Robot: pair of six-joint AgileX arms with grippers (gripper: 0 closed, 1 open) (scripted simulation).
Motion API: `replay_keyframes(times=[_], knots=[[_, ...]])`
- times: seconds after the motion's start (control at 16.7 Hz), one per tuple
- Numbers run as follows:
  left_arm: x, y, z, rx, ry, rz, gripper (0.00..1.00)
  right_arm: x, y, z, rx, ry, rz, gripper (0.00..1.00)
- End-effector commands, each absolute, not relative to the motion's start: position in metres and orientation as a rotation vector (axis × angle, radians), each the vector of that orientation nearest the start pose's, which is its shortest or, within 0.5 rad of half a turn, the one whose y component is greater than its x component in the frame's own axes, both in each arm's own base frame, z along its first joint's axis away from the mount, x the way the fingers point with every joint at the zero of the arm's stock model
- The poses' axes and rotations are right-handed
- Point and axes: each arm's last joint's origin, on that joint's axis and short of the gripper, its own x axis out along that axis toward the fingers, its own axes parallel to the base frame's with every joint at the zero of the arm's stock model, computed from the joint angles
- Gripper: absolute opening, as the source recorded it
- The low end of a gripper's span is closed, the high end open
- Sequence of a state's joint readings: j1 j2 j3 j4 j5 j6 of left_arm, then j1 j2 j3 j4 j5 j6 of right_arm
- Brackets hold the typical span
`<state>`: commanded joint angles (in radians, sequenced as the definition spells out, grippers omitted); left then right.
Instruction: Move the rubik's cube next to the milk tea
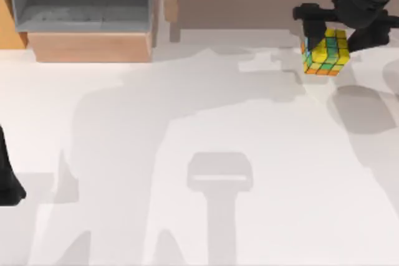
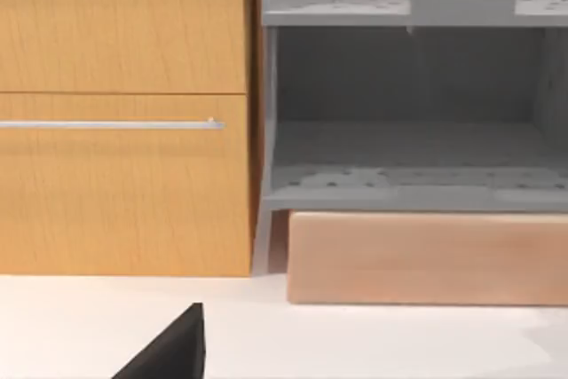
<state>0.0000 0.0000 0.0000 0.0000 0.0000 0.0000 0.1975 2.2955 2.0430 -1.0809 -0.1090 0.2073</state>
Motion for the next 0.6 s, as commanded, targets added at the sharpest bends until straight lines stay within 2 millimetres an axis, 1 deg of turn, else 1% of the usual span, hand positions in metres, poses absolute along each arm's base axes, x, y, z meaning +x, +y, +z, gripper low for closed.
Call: replay_keyframes(times=[0.18,0.42,0.6], knots=[[0.106,-0.001,0.160,0.000,0.000,0.000,1.00,0.456,0.110,0.199,0.104,1.390,0.140,0.00],[0.106,-0.001,0.160,0.000,0.000,0.000,1.00,0.445,0.104,0.183,0.052,1.496,0.055,0.00],[0.106,-0.001,0.160,0.000,0.000,0.000,1.00,0.440,0.100,0.165,0.015,1.561,0.004,0.00]])
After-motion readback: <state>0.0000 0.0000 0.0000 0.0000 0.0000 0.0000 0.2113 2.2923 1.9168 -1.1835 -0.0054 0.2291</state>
